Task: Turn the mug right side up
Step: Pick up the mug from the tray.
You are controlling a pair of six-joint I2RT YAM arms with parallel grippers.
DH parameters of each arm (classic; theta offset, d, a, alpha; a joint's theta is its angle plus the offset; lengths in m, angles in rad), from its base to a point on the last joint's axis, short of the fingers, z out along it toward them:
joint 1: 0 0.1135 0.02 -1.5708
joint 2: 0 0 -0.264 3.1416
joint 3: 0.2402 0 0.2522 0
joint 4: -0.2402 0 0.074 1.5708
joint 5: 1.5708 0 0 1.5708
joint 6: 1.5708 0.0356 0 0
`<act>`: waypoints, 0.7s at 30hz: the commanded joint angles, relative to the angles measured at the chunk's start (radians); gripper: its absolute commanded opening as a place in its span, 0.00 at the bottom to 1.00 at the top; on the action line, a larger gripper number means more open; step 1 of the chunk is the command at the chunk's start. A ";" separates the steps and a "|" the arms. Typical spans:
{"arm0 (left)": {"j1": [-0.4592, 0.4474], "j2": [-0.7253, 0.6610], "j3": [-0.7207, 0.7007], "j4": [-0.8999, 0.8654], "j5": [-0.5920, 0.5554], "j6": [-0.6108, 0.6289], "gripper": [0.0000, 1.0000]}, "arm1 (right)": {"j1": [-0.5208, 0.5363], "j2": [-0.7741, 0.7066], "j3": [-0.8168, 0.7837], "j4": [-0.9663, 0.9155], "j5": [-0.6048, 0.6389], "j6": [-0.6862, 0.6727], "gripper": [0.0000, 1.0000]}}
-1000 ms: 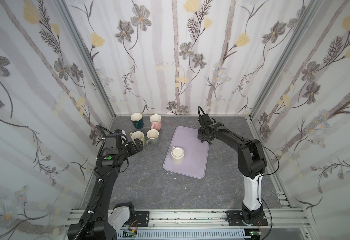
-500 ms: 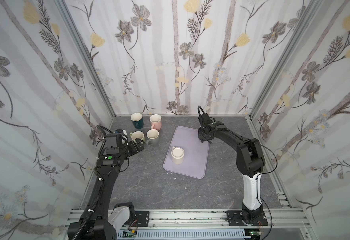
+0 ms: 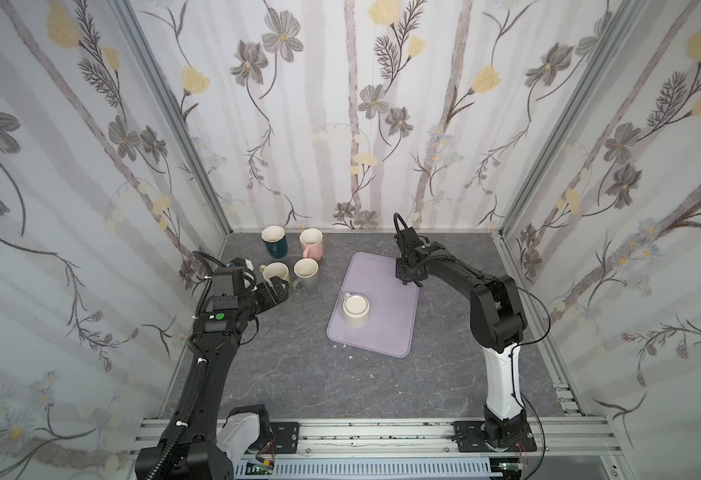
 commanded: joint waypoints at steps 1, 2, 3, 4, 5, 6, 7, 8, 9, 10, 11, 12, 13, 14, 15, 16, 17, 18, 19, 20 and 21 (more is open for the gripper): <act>0.001 -0.009 -0.003 0.031 0.004 -0.004 1.00 | 0.001 0.005 0.009 -0.006 0.023 -0.009 0.33; 0.001 -0.010 -0.004 0.033 0.004 -0.004 1.00 | 0.001 0.002 0.009 -0.008 0.026 -0.012 0.32; 0.001 -0.012 -0.004 0.035 0.004 -0.003 1.00 | 0.001 0.000 0.009 -0.010 0.028 -0.012 0.32; 0.001 -0.013 -0.004 0.034 0.005 -0.004 1.00 | 0.001 -0.001 0.009 -0.012 0.028 -0.015 0.30; 0.001 -0.013 -0.006 0.034 0.007 -0.005 1.00 | 0.001 -0.002 0.009 -0.015 0.030 -0.016 0.29; 0.001 -0.015 -0.006 0.036 0.007 -0.005 1.00 | 0.001 -0.002 0.009 -0.018 0.032 -0.017 0.28; 0.001 -0.015 -0.006 0.036 0.009 -0.006 1.00 | 0.001 -0.004 0.009 -0.021 0.034 -0.017 0.28; 0.001 -0.016 -0.006 0.036 0.009 -0.007 1.00 | 0.001 -0.005 0.009 -0.026 0.036 -0.019 0.27; 0.001 -0.016 -0.006 0.037 0.010 -0.006 1.00 | 0.001 -0.006 0.009 -0.030 0.038 -0.019 0.26; 0.001 -0.018 -0.006 0.036 0.012 -0.007 1.00 | 0.001 -0.007 0.008 -0.033 0.039 -0.021 0.25; 0.001 -0.019 -0.006 0.036 0.013 -0.007 1.00 | 0.001 -0.009 0.008 -0.035 0.041 -0.020 0.24; 0.001 -0.022 -0.007 0.037 0.012 -0.007 1.00 | 0.001 -0.009 0.007 -0.037 0.042 -0.021 0.24; 0.001 -0.024 -0.009 0.037 0.010 -0.007 1.00 | 0.001 -0.012 0.006 -0.039 0.044 -0.021 0.24; 0.001 -0.026 -0.010 0.037 0.011 -0.008 1.00 | 0.001 -0.013 0.005 -0.040 0.046 -0.020 0.24; 0.000 -0.027 -0.011 0.037 0.010 -0.008 1.00 | 0.001 -0.013 0.004 -0.042 0.047 -0.020 0.23; 0.001 -0.027 -0.012 0.039 0.011 -0.009 1.00 | 0.001 -0.015 0.003 -0.044 0.046 -0.018 0.22; 0.001 -0.027 -0.013 0.041 0.014 -0.011 1.00 | 0.001 -0.018 0.003 -0.046 0.040 -0.020 0.21; 0.001 -0.026 -0.013 0.043 0.015 -0.012 1.00 | 0.003 -0.019 0.002 -0.046 0.034 -0.023 0.19; 0.001 -0.026 -0.013 0.044 0.019 -0.013 1.00 | 0.004 -0.022 0.001 -0.046 0.030 -0.025 0.16; 0.001 -0.024 -0.015 0.047 0.024 -0.015 1.00 | 0.005 -0.027 -0.001 -0.046 0.035 -0.025 0.12; 0.001 -0.023 -0.015 0.049 0.027 -0.017 1.00 | 0.007 -0.032 -0.004 -0.046 0.040 -0.025 0.10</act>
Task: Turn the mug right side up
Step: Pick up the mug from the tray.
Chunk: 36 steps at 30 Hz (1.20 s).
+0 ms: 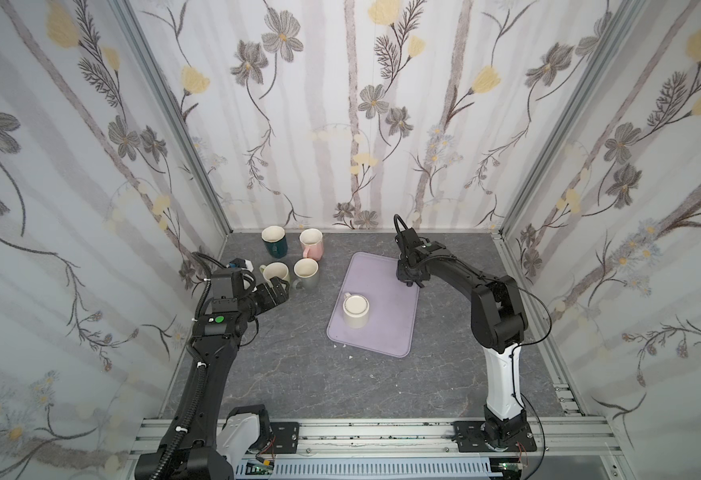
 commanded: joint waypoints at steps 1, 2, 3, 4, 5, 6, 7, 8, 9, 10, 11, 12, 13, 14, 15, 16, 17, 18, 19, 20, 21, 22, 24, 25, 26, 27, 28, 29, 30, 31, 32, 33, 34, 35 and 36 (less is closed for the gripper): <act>0.000 0.001 -0.003 0.037 0.018 -0.016 1.00 | 0.005 -0.027 -0.007 0.011 0.022 -0.007 0.10; 0.001 0.001 -0.004 0.036 0.019 -0.017 1.00 | 0.004 -0.033 -0.010 0.013 0.019 -0.005 0.10; 0.001 0.001 -0.004 0.035 0.021 -0.018 1.00 | 0.005 -0.038 -0.013 0.015 0.015 -0.007 0.10; 0.001 -0.001 -0.004 0.035 0.022 -0.018 1.00 | 0.005 -0.040 -0.017 0.016 0.013 -0.005 0.10; 0.001 -0.002 -0.005 0.036 0.022 -0.018 1.00 | 0.005 -0.045 -0.021 0.019 0.011 -0.005 0.09; 0.001 -0.004 -0.006 0.037 0.023 -0.018 1.00 | 0.005 -0.050 -0.027 0.022 0.007 -0.002 0.09; 0.002 -0.004 -0.007 0.038 0.022 -0.018 1.00 | 0.005 -0.057 -0.034 0.027 -0.001 -0.002 0.08; 0.001 -0.005 -0.007 0.039 0.021 -0.018 1.00 | 0.005 -0.064 -0.044 0.036 -0.013 -0.002 0.06; 0.001 -0.005 -0.010 0.039 0.021 -0.020 1.00 | 0.005 -0.072 -0.056 0.044 -0.021 -0.001 0.05; 0.001 -0.004 -0.011 0.041 0.023 -0.021 1.00 | 0.006 -0.078 -0.065 0.050 -0.026 0.001 0.04; 0.001 -0.004 -0.012 0.043 0.024 -0.023 1.00 | 0.005 -0.087 -0.078 0.059 -0.031 0.003 0.03; 0.001 -0.003 -0.014 0.046 0.028 -0.025 1.00 | 0.006 -0.094 -0.089 0.065 -0.034 0.006 0.03; 0.001 -0.003 -0.014 0.046 0.028 -0.026 1.00 | 0.005 -0.098 -0.097 0.069 -0.038 0.007 0.03; 0.001 -0.001 -0.014 0.047 0.029 -0.026 1.00 | 0.005 -0.104 -0.105 0.074 -0.046 0.007 0.03; 0.001 0.000 -0.014 0.046 0.030 -0.027 1.00 | 0.005 -0.112 -0.115 0.078 -0.055 0.007 0.03; 0.001 0.001 -0.014 0.048 0.032 -0.027 1.00 | 0.005 -0.117 -0.123 0.083 -0.063 0.006 0.03; 0.001 0.001 -0.016 0.048 0.035 -0.029 1.00 | 0.005 -0.127 -0.135 0.091 -0.072 0.006 0.03; 0.001 0.001 -0.016 0.049 0.034 -0.026 1.00 | 0.005 -0.138 -0.148 0.098 -0.081 0.004 0.03; 0.001 0.001 -0.016 0.049 0.035 -0.027 1.00 | 0.005 -0.149 -0.158 0.105 -0.088 0.004 0.02; 0.001 -0.001 -0.015 0.048 0.034 -0.027 1.00 | 0.005 -0.161 -0.170 0.112 -0.097 0.001 0.02; 0.001 -0.002 -0.017 0.050 0.034 -0.027 1.00 | 0.004 -0.175 -0.183 0.121 -0.112 -0.001 0.01; 0.001 -0.003 -0.017 0.050 0.035 -0.027 1.00 | 0.003 -0.188 -0.194 0.130 -0.127 -0.002 0.00; 0.001 -0.004 -0.018 0.052 0.035 -0.028 1.00 | 0.001 -0.222 -0.224 0.155 -0.162 -0.005 0.00; 0.001 -0.005 -0.019 0.052 0.036 -0.028 1.00 | -0.002 -0.237 -0.237 0.166 -0.175 -0.004 0.00; 0.001 -0.006 -0.021 0.056 0.039 -0.030 1.00 | -0.004 -0.254 -0.252 0.182 -0.198 -0.007 0.00; 0.001 -0.008 -0.022 0.060 0.042 -0.031 1.00 | -0.006 -0.272 -0.267 0.201 -0.224 -0.010 0.00; 0.001 -0.008 -0.025 0.068 0.047 -0.033 1.00 | -0.006 -0.287 -0.283 0.216 -0.241 -0.010 0.00; 0.001 -0.007 -0.028 0.073 0.053 -0.036 1.00 | -0.006 -0.306 -0.299 0.231 -0.256 -0.011 0.00; 0.001 -0.004 -0.028 0.075 0.060 -0.037 1.00 | -0.006 -0.324 -0.316 0.249 -0.280 -0.016 0.00; 0.000 -0.003 -0.027 0.081 0.065 -0.037 1.00 | -0.005 -0.345 -0.334 0.267 -0.301 -0.016 0.00; -0.002 -0.001 -0.030 0.086 0.071 -0.040 1.00 | -0.005 -0.362 -0.351 0.282 -0.317 -0.014 0.00; -0.003 0.002 -0.029 0.091 0.076 -0.041 1.00 | -0.005 -0.382 -0.367 0.299 -0.335 -0.014 0.00; -0.006 0.006 -0.029 0.099 0.083 -0.044 1.00 | -0.006 -0.402 -0.384 0.313 -0.350 -0.014 0.00; -0.008 0.009 -0.027 0.104 0.090 -0.048 1.00 | -0.007 -0.420 -0.395 0.321 -0.361 -0.013 0.00; -0.012 0.016 -0.023 0.108 0.096 -0.047 1.00 | -0.007 -0.439 -0.406 0.328 -0.372 -0.013 0.00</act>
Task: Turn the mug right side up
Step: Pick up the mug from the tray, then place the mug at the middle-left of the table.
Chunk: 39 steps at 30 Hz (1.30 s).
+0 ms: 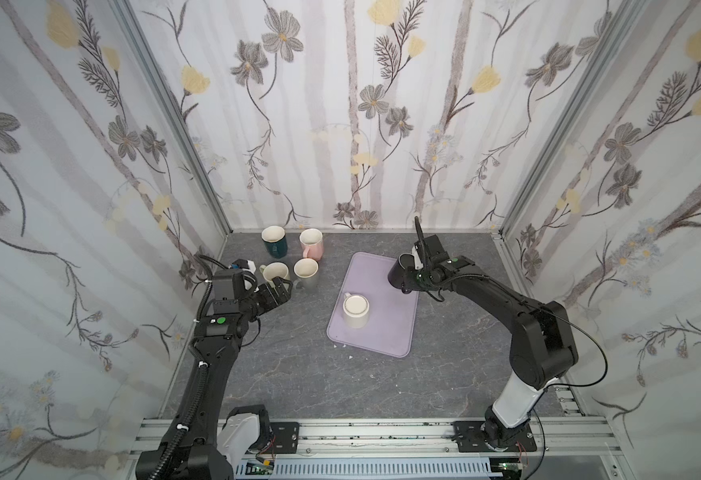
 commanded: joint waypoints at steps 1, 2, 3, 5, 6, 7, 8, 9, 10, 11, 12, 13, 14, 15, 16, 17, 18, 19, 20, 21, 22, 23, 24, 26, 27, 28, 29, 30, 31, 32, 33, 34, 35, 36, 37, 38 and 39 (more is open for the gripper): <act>-0.013 0.016 0.008 0.056 0.038 -0.007 1.00 | -0.001 -0.058 -0.027 0.142 -0.079 -0.005 0.00; -0.022 0.024 0.016 0.056 0.047 -0.003 1.00 | -0.001 -0.077 -0.036 0.147 -0.087 -0.003 0.00; -0.038 0.037 0.027 0.056 0.063 0.009 1.00 | -0.001 -0.098 -0.047 0.154 -0.098 0.001 0.00; -0.080 0.068 0.058 0.028 0.081 0.036 1.00 | -0.001 -0.140 -0.069 0.165 -0.117 0.006 0.00; -0.111 0.081 0.080 0.014 0.080 0.043 1.00 | -0.001 -0.164 -0.080 0.172 -0.126 0.010 0.00; -0.142 0.092 0.096 0.006 0.080 0.045 1.00 | -0.002 -0.186 -0.092 0.179 -0.137 0.012 0.00; -0.169 0.096 0.105 0.006 0.079 0.042 1.00 | -0.002 -0.208 -0.105 0.187 -0.142 0.015 0.00; -0.202 0.099 0.115 0.009 0.079 0.034 1.00 | -0.004 -0.228 -0.119 0.198 -0.156 0.020 0.00; -0.232 0.100 0.125 0.015 0.074 0.023 1.00 | -0.006 -0.244 -0.132 0.206 -0.173 0.023 0.00; -0.266 0.098 0.133 0.021 0.060 0.010 1.00 | -0.006 -0.255 -0.137 0.208 -0.187 0.025 0.00; -0.302 0.097 0.140 0.037 0.039 -0.005 1.00 | -0.008 -0.268 -0.143 0.207 -0.198 0.032 0.00; -0.337 0.098 0.149 0.056 0.022 -0.021 1.00 | -0.009 -0.277 -0.153 0.211 -0.208 0.040 0.00; -0.365 0.101 0.155 0.077 0.013 -0.038 1.00 | -0.009 -0.312 -0.162 0.218 -0.216 0.048 0.00; -0.397 0.107 0.164 0.099 0.004 -0.062 1.00 | -0.010 -0.335 -0.178 0.231 -0.226 0.061 0.00; -0.426 0.116 0.179 0.114 -0.007 -0.081 1.00 | -0.010 -0.357 -0.193 0.247 -0.241 0.075 0.00; -0.451 0.127 0.194 0.116 -0.020 -0.092 1.00 | -0.010 -0.375 -0.206 0.260 -0.255 0.085 0.00; -0.482 0.139 0.212 0.113 -0.035 -0.098 1.00 | -0.010 -0.395 -0.219 0.274 -0.268 0.097 0.00; -0.510 0.150 0.230 0.109 -0.046 -0.100 1.00 | -0.010 -0.415 -0.232 0.292 -0.281 0.112 0.00; -0.531 0.158 0.242 0.107 -0.049 -0.102 1.00 | -0.011 -0.430 -0.243 0.307 -0.291 0.122 0.00; -0.552 0.165 0.249 0.109 -0.052 -0.110 1.00 | -0.011 -0.445 -0.254 0.321 -0.298 0.132 0.00; -0.569 0.168 0.252 0.114 -0.056 -0.126 1.00 | -0.012 -0.456 -0.263 0.330 -0.298 0.142 0.00; -0.581 0.170 0.249 0.122 -0.055 -0.143 1.00 | -0.012 -0.464 -0.269 0.333 -0.299 0.147 0.00; -0.593 0.166 0.247 0.135 -0.058 -0.162 1.00 | -0.012 -0.473 -0.276 0.338 -0.301 0.156 0.00; -0.616 0.160 0.239 0.160 -0.052 -0.191 1.00 | -0.012 -0.497 -0.301 0.374 -0.318 0.179 0.00; -0.627 0.159 0.237 0.173 -0.044 -0.201 1.00 | -0.012 -0.510 -0.317 0.403 -0.330 0.193 0.00; -0.636 0.156 0.236 0.183 -0.044 -0.217 1.00 | -0.012 -0.525 -0.332 0.427 -0.346 0.208 0.00; -0.640 0.154 0.233 0.195 -0.043 -0.235 1.00 | -0.012 -0.536 -0.342 0.442 -0.358 0.217 0.00; -0.646 0.151 0.227 0.210 -0.043 -0.257 1.00 | -0.013 -0.547 -0.352 0.456 -0.369 0.226 0.00; -0.653 0.147 0.220 0.230 -0.042 -0.278 1.00 | -0.015 -0.558 -0.361 0.471 -0.382 0.234 0.00; -0.659 0.144 0.210 0.247 -0.042 -0.295 1.00 | -0.013 -0.567 -0.369 0.486 -0.392 0.242 0.00; -0.664 0.140 0.203 0.263 -0.043 -0.309 1.00 | -0.015 -0.576 -0.381 0.506 -0.405 0.251 0.00; -0.667 0.137 0.196 0.273 -0.046 -0.320 1.00 | -0.014 -0.587 -0.393 0.529 -0.415 0.262 0.00; -0.670 0.137 0.193 0.276 -0.051 -0.327 1.00 | -0.015 -0.596 -0.403 0.544 -0.423 0.271 0.00; -0.673 0.138 0.190 0.281 -0.055 -0.337 1.00 | -0.016 -0.604 -0.413 0.568 -0.431 0.278 0.00; -0.676 0.139 0.188 0.292 -0.057 -0.345 1.00 | -0.016 -0.611 -0.421 0.584 -0.440 0.282 0.00; -0.679 0.142 0.186 0.303 -0.057 -0.354 1.00 | -0.018 -0.616 -0.428 0.594 -0.445 0.286 0.00; -0.682 0.146 0.183 0.317 -0.058 -0.365 1.00 | -0.019 -0.621 -0.434 0.602 -0.448 0.289 0.00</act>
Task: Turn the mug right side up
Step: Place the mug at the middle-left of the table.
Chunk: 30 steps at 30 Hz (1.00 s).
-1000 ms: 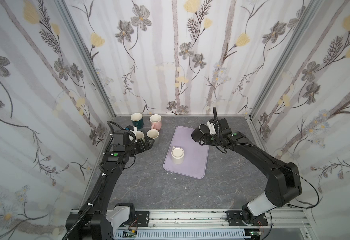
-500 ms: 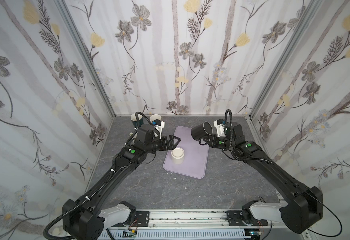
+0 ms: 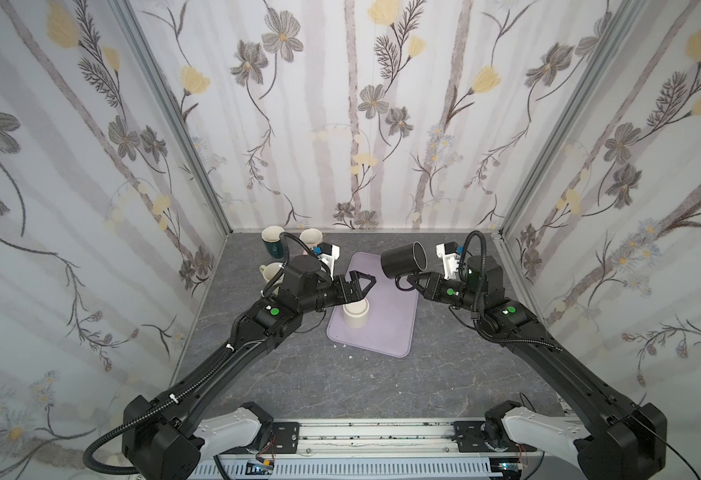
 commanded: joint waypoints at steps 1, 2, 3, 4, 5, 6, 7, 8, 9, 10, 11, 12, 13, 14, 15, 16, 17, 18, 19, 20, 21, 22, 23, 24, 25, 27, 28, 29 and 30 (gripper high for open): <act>-0.011 0.008 -0.008 0.102 -0.012 -0.066 1.00 | -0.002 -0.020 -0.016 0.191 -0.053 0.025 0.00; -0.015 0.013 -0.010 0.121 -0.011 -0.076 1.00 | -0.003 -0.022 -0.022 0.201 -0.063 0.028 0.00; -0.020 0.019 -0.010 0.135 -0.015 -0.083 1.00 | -0.004 -0.027 -0.029 0.213 -0.072 0.035 0.00; -0.026 0.025 -0.010 0.147 -0.018 -0.091 1.00 | -0.005 -0.032 -0.038 0.228 -0.076 0.042 0.00; -0.031 0.031 -0.012 0.161 -0.020 -0.098 1.00 | -0.006 -0.037 -0.048 0.241 -0.078 0.050 0.00; -0.038 0.040 -0.013 0.182 -0.017 -0.105 1.00 | -0.007 -0.044 -0.057 0.258 -0.078 0.060 0.00; -0.044 0.049 -0.016 0.211 -0.010 -0.111 1.00 | -0.009 -0.050 -0.069 0.277 -0.080 0.071 0.00; -0.050 0.058 -0.020 0.237 0.001 -0.113 1.00 | -0.010 -0.056 -0.081 0.298 -0.083 0.080 0.00; -0.057 0.070 -0.019 0.257 0.014 -0.114 1.00 | -0.013 -0.062 -0.091 0.316 -0.089 0.090 0.00; -0.062 0.081 -0.015 0.266 0.018 -0.116 1.00 | -0.015 -0.064 -0.097 0.335 -0.099 0.102 0.00; -0.068 0.091 -0.012 0.278 0.021 -0.115 1.00 | -0.018 -0.067 -0.104 0.347 -0.106 0.111 0.00; -0.077 0.092 -0.013 0.297 0.026 -0.116 1.00 | -0.019 -0.068 -0.107 0.357 -0.110 0.120 0.00; -0.082 0.091 -0.015 0.318 0.029 -0.119 1.00 | -0.023 -0.073 -0.113 0.369 -0.113 0.129 0.00; -0.087 0.117 -0.018 0.338 0.029 -0.123 1.00 | -0.024 -0.077 -0.119 0.381 -0.114 0.138 0.00; -0.095 0.123 -0.019 0.353 0.028 -0.124 1.00 | -0.024 -0.078 -0.123 0.392 -0.115 0.146 0.00; -0.101 0.132 -0.017 0.367 0.027 -0.124 0.99 | -0.025 -0.078 -0.126 0.409 -0.120 0.161 0.00; -0.105 0.141 -0.013 0.379 0.028 -0.125 0.98 | -0.025 -0.075 -0.127 0.429 -0.129 0.173 0.00; -0.108 0.150 -0.011 0.391 0.030 -0.129 0.98 | -0.025 -0.073 -0.126 0.445 -0.137 0.184 0.00; -0.110 0.161 -0.010 0.410 0.037 -0.136 0.97 | -0.025 -0.070 -0.126 0.463 -0.147 0.195 0.00; -0.110 0.172 -0.012 0.442 0.048 -0.146 0.95 | -0.025 -0.069 -0.126 0.479 -0.154 0.207 0.00; -0.110 0.180 -0.012 0.464 0.053 -0.157 0.94 | -0.026 -0.069 -0.129 0.488 -0.156 0.213 0.00; -0.111 0.188 -0.014 0.491 0.060 -0.170 0.93 | -0.025 -0.071 -0.130 0.496 -0.156 0.219 0.00; -0.113 0.197 -0.015 0.514 0.063 -0.178 0.91 | -0.025 -0.072 -0.133 0.504 -0.157 0.225 0.00; -0.114 0.202 -0.014 0.526 0.062 -0.186 0.90 | -0.026 -0.072 -0.137 0.513 -0.162 0.230 0.00; -0.114 0.208 -0.011 0.537 0.063 -0.188 0.88 | -0.025 -0.072 -0.143 0.526 -0.168 0.239 0.00; -0.116 0.217 -0.007 0.552 0.063 -0.193 0.86 | -0.026 -0.072 -0.159 0.561 -0.177 0.259 0.00; -0.116 0.223 -0.008 0.565 0.063 -0.196 0.85 | -0.025 -0.072 -0.167 0.579 -0.182 0.270 0.00; -0.117 0.224 -0.008 0.575 0.063 -0.196 0.82 | -0.025 -0.069 -0.169 0.588 -0.185 0.277 0.00; -0.116 0.226 -0.009 0.582 0.061 -0.197 0.80 | -0.025 -0.068 -0.168 0.594 -0.189 0.281 0.00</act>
